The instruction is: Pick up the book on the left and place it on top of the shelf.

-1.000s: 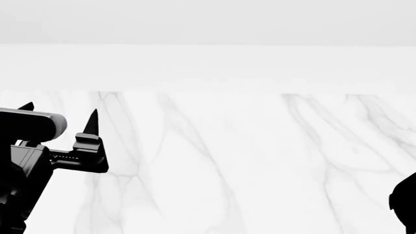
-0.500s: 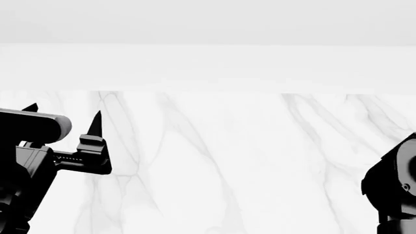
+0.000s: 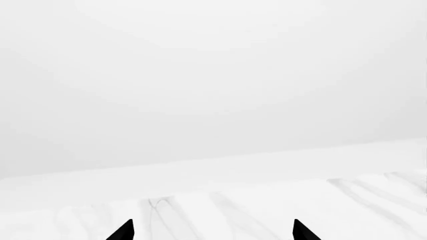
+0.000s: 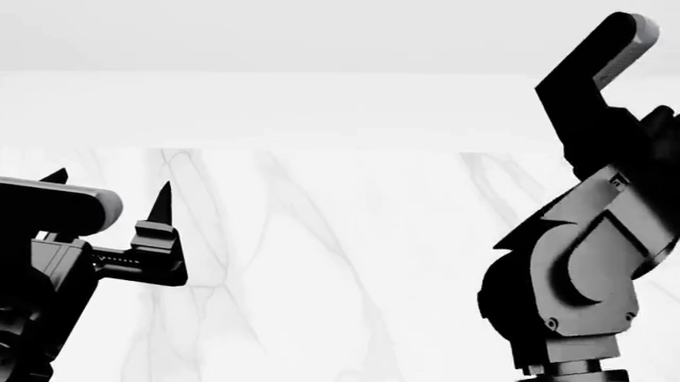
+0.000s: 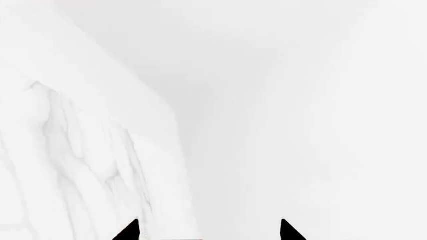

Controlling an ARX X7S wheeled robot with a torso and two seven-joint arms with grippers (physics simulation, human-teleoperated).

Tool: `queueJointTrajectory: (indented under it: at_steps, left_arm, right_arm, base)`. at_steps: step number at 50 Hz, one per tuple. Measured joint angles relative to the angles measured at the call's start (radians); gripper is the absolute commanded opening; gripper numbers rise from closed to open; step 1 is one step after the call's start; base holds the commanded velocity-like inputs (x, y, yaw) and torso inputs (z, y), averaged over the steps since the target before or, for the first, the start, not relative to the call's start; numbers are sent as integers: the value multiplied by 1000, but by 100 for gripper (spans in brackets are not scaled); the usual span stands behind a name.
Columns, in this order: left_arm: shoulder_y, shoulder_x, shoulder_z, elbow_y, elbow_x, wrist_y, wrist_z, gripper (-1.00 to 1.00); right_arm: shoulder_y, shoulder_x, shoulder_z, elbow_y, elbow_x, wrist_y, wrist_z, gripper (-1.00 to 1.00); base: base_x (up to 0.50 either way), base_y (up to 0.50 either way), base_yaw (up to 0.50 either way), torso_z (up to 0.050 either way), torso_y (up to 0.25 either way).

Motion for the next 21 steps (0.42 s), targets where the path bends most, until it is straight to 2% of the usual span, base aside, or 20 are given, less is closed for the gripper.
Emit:
queueJointTrajectory:
  at_steps: [5,11,21]
  left_arm:
    - [3,-1,-3,4,-5,3,-1,100]
    - [10,-2,-3,7,-7,13,-2,100]
    - [20,-3,-1,2,-7,32,-2,100]
  right_arm:
    - [-114,-42,83,-183,98,-43,-12,100]
    - [-273,-102,209,-375,321,-112,-17,100]
    - [-467,-139,310,-557,611,-212,13,100]
  base:
    - [0,0,0,0,0]
    - [0,0,0,0,0]
    - [0,0,0,0,0]
